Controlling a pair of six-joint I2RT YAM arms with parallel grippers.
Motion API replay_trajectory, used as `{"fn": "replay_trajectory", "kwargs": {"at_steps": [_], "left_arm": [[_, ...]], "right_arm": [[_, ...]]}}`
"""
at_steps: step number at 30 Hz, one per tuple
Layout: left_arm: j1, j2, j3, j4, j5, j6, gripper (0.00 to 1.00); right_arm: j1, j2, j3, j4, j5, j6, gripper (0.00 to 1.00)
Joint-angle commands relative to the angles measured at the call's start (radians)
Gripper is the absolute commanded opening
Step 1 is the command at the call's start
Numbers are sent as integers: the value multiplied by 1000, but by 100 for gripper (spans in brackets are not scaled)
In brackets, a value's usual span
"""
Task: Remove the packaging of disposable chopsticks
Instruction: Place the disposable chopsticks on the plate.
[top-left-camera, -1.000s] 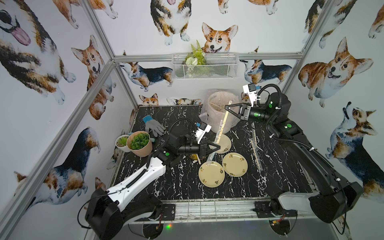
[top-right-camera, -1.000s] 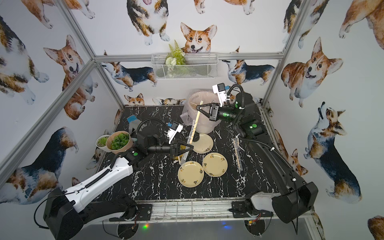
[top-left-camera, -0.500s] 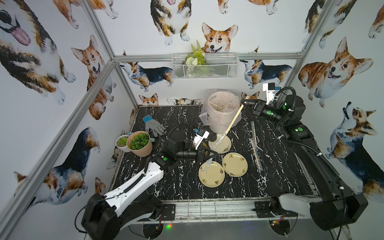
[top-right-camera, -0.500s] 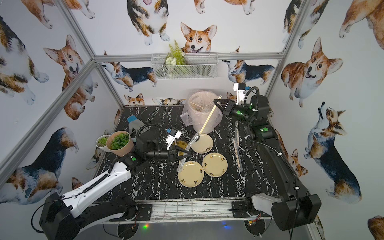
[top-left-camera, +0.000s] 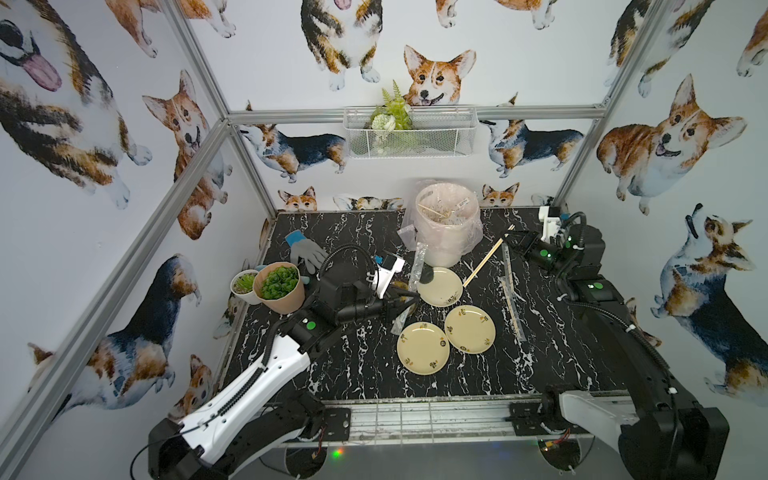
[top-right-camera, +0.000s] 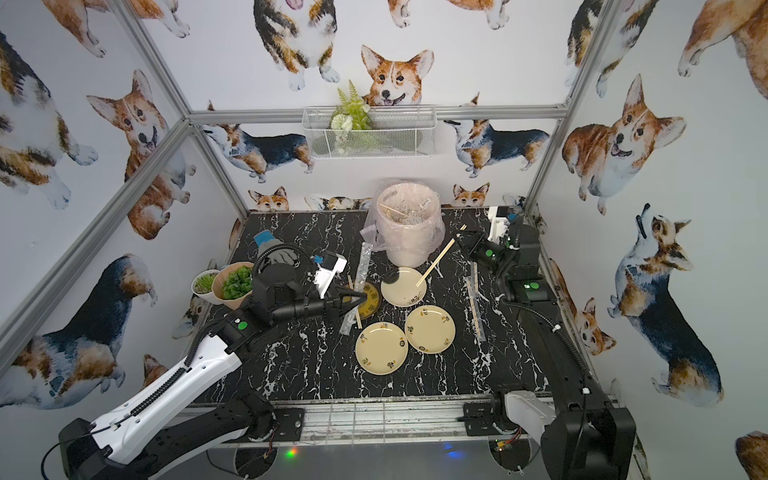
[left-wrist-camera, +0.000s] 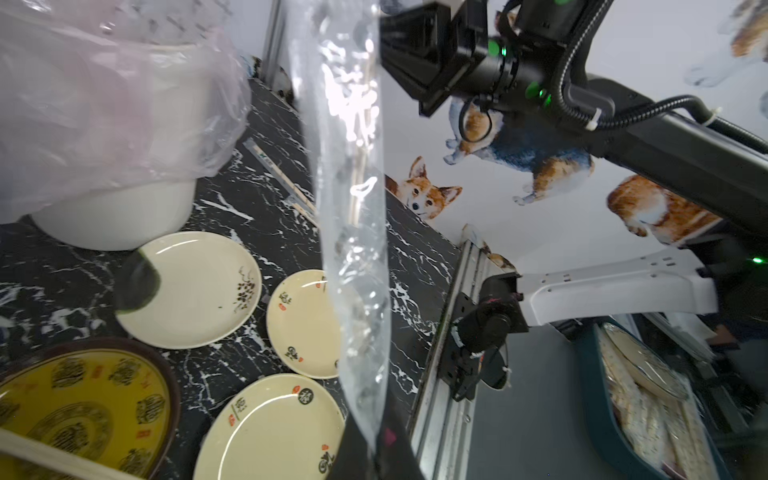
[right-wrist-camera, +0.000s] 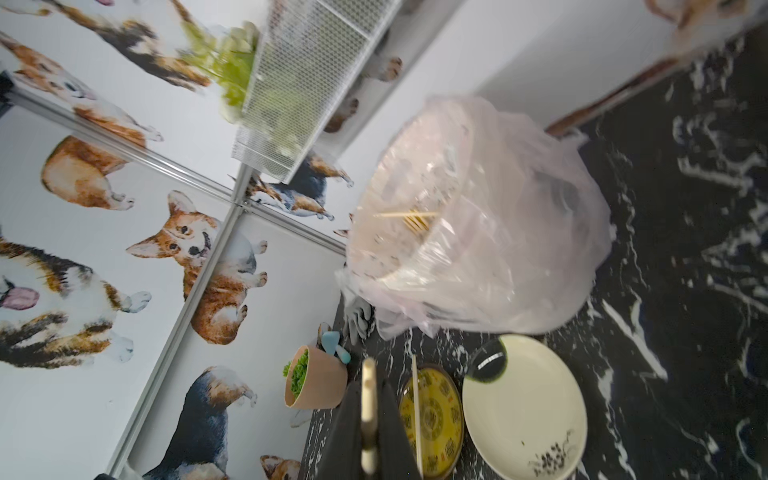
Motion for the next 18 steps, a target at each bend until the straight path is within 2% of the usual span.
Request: {"fn": "replay_trajectory", "kwargs": {"at_steps": [1, 6, 9, 18], "left_arm": [[2, -15, 9, -40, -158, 55, 0], [3, -16, 49, -41, -208, 54, 0], [3, -23, 47, -45, -254, 51, 0], [2, -19, 30, -29, -291, 52, 0]], "right_arm": [[20, 27, -90, 174, 25, 102, 0], [78, 134, -160, 271, 80, 107, 0], [94, 216, -175, 351, 48, 122, 0], [107, 519, -234, 773, -18, 257, 0]]}}
